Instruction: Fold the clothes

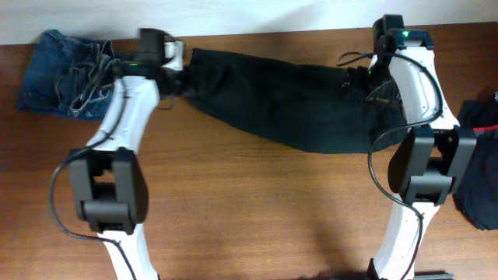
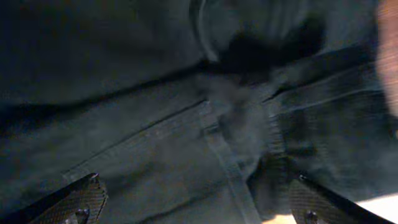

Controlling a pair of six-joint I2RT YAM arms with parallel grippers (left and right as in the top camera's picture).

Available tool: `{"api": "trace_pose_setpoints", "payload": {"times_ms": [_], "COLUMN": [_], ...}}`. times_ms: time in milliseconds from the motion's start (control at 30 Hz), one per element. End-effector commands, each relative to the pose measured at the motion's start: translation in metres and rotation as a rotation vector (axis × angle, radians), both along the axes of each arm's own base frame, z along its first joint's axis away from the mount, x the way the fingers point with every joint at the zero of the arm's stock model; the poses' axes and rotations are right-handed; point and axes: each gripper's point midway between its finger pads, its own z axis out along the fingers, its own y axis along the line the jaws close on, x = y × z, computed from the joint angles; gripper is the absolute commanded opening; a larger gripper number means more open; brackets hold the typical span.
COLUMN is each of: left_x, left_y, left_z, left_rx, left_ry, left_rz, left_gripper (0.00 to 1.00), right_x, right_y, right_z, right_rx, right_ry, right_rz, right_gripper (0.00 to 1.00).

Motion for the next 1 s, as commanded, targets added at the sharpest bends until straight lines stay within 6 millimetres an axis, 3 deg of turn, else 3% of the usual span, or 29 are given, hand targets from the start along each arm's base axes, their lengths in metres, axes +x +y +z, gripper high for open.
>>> {"api": "trace_pose_setpoints", "payload": {"times_ms": [0,200,233,400,467,600,667,733,767,900,967], "left_x": [0.000,0.010,0.006,-0.007,-0.006,0.009,0.014,0.016,0.016,0.008,0.002], "left_y": [-0.024,-0.043,-0.053,-0.069,-0.064,-0.026,-0.007,0.016,0.034,0.098,0.115], "left_z": [0.016,0.008,0.007,0.003,0.001,0.006,0.008,0.006,0.004,-0.005,-0.008], "left_rx": [0.115,0.171,0.187,0.303,0.343,0.404,0.384,0.359,0.347,0.319,0.317], "left_ry": [-0.073,-0.135,-0.150,-0.170,-0.161,-0.158,-0.145,-0.117,-0.095,-0.002,0.032], "left_rz": [-0.059,-0.114,-0.218,-0.399,-0.367,-0.122,-0.031,0.053,0.113,0.275,0.300], "left_gripper": [0.75,0.76,0.76,0.77,0.87,0.99,0.99,0.99,0.99,0.99,0.99], "right_x": [-0.010,-0.022,-0.025,-0.027,-0.023,-0.009,0.000,0.006,0.007,0.017,0.017], "right_y": [0.013,0.020,0.022,0.022,0.025,0.040,0.056,0.087,0.114,0.177,0.210], "right_z": [-0.016,-0.040,-0.047,-0.062,-0.059,-0.033,-0.014,0.005,0.014,0.018,0.026], "right_rx": [0.088,0.120,0.130,0.122,0.132,0.146,0.158,0.224,0.267,0.267,0.301], "right_ry": [0.041,0.078,0.082,0.072,0.052,-0.028,-0.090,-0.169,-0.211,-0.304,-0.377], "right_rz": [0.034,0.095,0.139,0.209,0.247,0.344,0.396,0.522,0.631,0.807,0.941], "right_gripper": [0.99,0.99,0.99,0.99,0.99,0.99,0.99,0.99,0.99,0.99,0.99]}}
